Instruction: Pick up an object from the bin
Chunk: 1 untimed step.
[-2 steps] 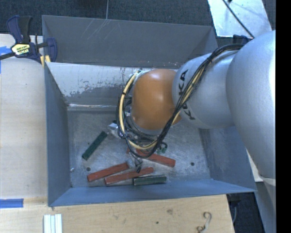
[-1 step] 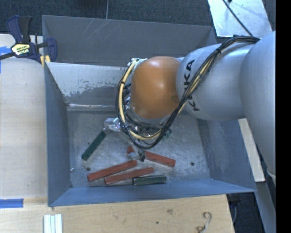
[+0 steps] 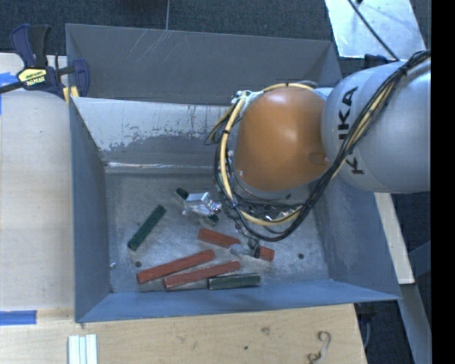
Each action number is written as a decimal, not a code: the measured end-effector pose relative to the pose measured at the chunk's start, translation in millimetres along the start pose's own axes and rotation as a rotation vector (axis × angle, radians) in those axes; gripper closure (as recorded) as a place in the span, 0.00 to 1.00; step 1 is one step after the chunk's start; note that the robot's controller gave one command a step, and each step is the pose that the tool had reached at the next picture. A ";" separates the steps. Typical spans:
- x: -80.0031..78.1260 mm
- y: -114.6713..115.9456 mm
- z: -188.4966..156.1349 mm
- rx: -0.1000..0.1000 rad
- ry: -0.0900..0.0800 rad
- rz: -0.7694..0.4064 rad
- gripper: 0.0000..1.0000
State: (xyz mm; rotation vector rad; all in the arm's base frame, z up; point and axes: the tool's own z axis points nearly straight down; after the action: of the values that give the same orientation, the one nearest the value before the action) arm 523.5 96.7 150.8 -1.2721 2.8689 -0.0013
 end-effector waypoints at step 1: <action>25.6 18.7 81.3 -0.002 0.001 -0.322 0.00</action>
Offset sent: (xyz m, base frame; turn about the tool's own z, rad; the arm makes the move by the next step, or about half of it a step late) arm -0.0311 -0.0060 -0.0808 -0.3237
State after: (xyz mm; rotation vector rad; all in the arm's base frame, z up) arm 492.7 90.3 69.4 -1.7165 2.6298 0.0004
